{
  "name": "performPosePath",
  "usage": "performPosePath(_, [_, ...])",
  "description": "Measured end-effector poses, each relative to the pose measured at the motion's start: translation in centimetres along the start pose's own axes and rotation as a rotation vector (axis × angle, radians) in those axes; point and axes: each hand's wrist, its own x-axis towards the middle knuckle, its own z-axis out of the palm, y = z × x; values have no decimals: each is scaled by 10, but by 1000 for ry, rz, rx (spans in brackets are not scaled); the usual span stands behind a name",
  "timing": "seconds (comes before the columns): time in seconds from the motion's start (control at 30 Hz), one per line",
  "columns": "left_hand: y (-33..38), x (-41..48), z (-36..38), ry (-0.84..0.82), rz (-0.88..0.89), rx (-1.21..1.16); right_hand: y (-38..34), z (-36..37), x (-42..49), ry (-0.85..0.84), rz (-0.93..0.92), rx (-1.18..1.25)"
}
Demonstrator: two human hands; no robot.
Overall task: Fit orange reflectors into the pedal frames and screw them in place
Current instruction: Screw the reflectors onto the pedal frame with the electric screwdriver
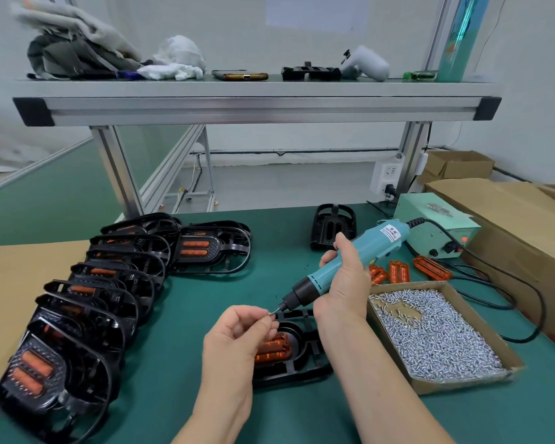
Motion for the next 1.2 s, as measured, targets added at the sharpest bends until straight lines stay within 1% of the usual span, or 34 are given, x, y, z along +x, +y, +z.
performPosePath(0.07, [0, 0, -1, -15, 31, 40, 1, 0, 0, -7, -22, -22])
performPosePath(0.13, [-1, -1, -2, -15, 105, 133, 2, 1, 0, -11, -40, -37])
performPosePath(0.23, [-3, -5, -1, -4, 279, 332, 2, 2, 1, -3, -45, -46])
performPosePath(0.37, [-7, -9, -2, 8, 566, 606, 2, 0, 2, 20, -41, -79])
performPosePath(0.47, [-9, -9, -3, 3, 646, 716, 2, -1, 2, 0, -70, -106])
performPosePath(0.63, [-10, -13, -2, 0, 643, 811, 1, -1, -1, -78, -167, -170])
performPosePath(0.77, [-14, -13, -3, -7, 628, 878, 2, -4, -6, -95, -237, -202])
performPosePath(0.87, [-17, -11, -5, -15, 681, 930, 3, -8, -7, -78, -262, -202])
performPosePath(1.03, [-20, -6, -4, -18, 745, 954, 5, -13, -6, -58, -278, -195])
performPosePath(1.1, [-18, -6, -2, -37, 698, 939, 6, -15, -6, -63, -291, -199])
performPosePath(1.2, [-13, -1, -7, -64, 527, 939, 2, -17, -3, -88, -327, -206])
